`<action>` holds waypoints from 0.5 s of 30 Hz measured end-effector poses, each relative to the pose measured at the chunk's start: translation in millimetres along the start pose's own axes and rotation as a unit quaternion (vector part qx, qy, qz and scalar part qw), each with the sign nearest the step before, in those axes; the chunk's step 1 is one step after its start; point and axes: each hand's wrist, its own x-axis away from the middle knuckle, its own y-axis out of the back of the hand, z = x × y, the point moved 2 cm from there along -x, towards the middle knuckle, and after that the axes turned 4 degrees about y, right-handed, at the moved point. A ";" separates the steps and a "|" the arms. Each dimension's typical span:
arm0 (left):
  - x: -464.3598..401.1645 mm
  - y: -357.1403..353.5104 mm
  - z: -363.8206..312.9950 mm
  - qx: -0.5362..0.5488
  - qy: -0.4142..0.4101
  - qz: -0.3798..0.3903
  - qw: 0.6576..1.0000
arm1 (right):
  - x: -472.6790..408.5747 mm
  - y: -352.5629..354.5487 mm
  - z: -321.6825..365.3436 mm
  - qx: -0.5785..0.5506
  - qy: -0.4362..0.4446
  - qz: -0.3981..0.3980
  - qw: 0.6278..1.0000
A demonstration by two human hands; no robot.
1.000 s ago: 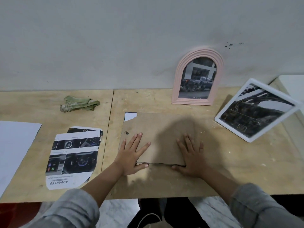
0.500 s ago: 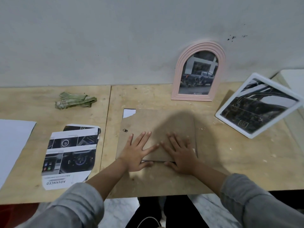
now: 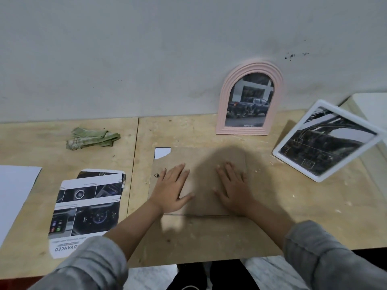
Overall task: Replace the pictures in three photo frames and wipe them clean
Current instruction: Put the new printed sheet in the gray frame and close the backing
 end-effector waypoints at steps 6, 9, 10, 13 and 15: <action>-43.5 2.7 4.9 -0.037 0.073 0.024 0.996 | -37.4 2.5 -13.1 0.030 -0.079 -0.032 0.996; -49.1 -6.6 5.9 -0.039 0.087 0.025 0.995 | -37.7 -3.7 -12.9 0.047 -0.082 -0.060 0.994; -48.5 -7.6 5.8 -0.039 0.087 0.021 0.995 | -36.7 -4.3 -12.9 0.047 -0.080 -0.068 0.993; -46.2 -10.6 6.6 -0.027 0.078 0.028 0.996 | -35.2 -7.6 -14.7 0.036 -0.078 -0.080 0.993; -44.9 -11.4 7.5 -0.031 0.076 0.030 0.996 | -34.6 -10.2 -13.5 0.031 -0.078 -0.086 0.993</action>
